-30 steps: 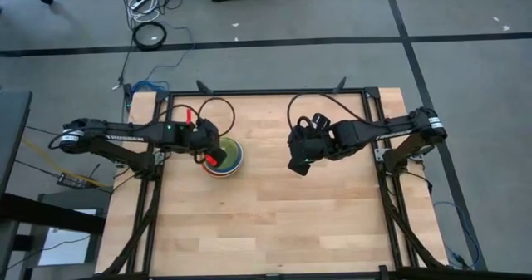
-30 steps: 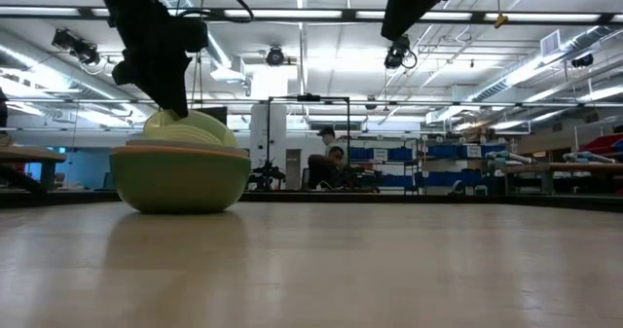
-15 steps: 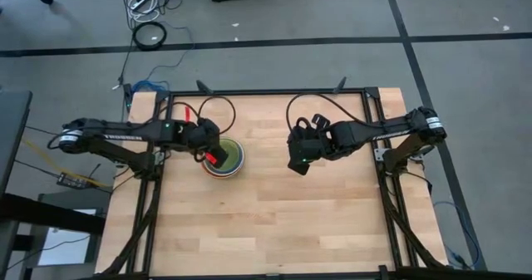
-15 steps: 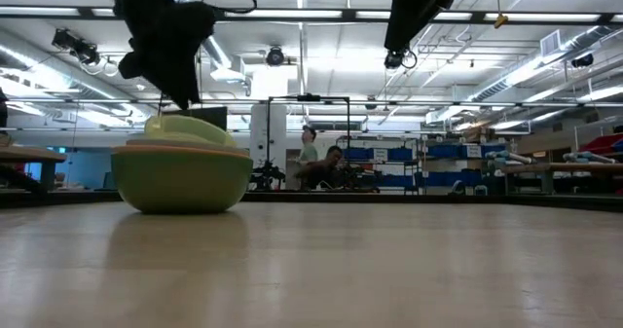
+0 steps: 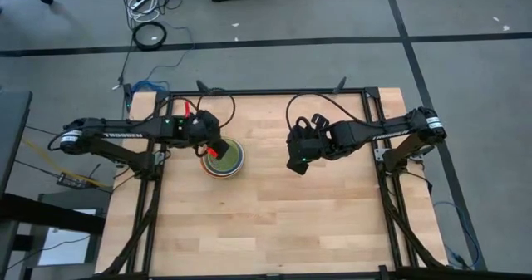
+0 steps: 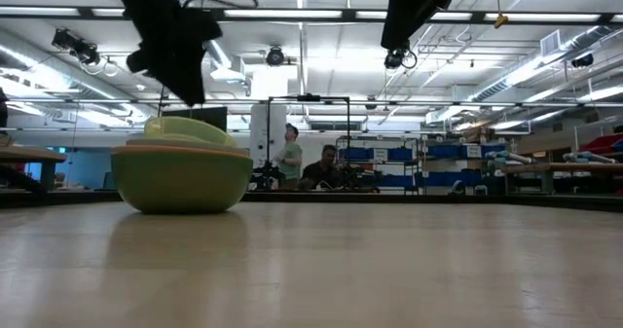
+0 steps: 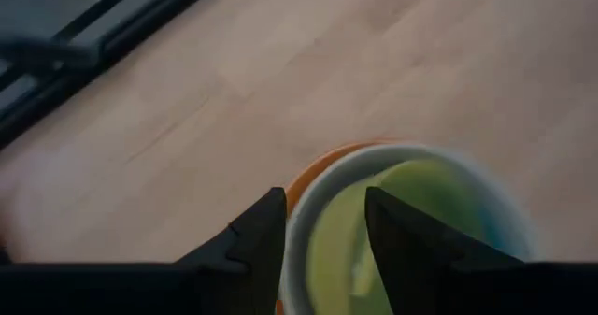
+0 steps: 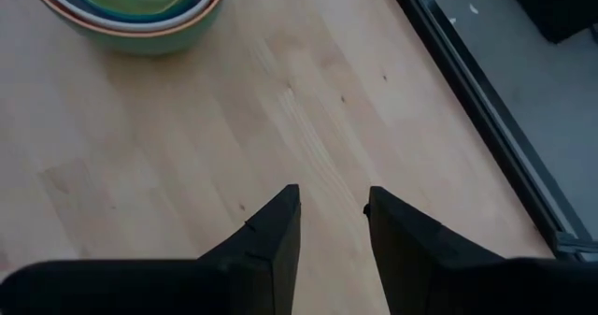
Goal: Nest bowls inside each other
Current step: Stack the light yellow bowl on top of blue bowl, then return to Home Position
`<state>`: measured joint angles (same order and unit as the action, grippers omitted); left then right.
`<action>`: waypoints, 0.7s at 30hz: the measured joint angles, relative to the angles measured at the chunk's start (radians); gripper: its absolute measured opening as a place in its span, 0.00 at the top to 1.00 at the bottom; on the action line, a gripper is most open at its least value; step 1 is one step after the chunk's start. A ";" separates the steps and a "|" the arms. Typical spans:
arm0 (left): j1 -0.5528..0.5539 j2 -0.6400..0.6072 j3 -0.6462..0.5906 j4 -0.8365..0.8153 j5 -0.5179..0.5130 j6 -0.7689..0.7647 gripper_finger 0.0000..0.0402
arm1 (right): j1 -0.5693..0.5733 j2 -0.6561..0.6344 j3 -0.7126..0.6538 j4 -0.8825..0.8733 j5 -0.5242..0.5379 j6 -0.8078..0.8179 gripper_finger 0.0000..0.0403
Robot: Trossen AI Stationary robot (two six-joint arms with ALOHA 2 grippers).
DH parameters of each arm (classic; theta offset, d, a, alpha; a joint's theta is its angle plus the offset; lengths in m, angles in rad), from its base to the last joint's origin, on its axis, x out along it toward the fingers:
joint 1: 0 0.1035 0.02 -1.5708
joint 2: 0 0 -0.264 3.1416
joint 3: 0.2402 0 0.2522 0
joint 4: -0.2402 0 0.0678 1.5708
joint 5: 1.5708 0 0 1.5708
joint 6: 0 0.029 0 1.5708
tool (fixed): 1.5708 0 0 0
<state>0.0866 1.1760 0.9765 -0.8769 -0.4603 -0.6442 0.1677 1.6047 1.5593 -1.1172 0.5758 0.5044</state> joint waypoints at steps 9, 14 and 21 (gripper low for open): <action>-0.001 0.003 -0.165 0.004 0.074 -0.127 0.61 | 0.000 0.000 0.000 0.022 0.000 -0.008 0.72; -0.001 -0.006 -0.131 -0.010 0.071 -0.128 0.61 | -0.002 0.000 0.000 0.028 0.000 -0.009 0.73; -0.003 -0.008 0.032 -0.003 0.055 -0.012 0.61 | -0.009 0.000 0.000 0.029 0.000 -0.009 0.73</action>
<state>0.0834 1.1683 1.0088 -0.8803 -0.4052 -0.6561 0.1582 1.6047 1.5593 -1.0885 0.5758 0.4953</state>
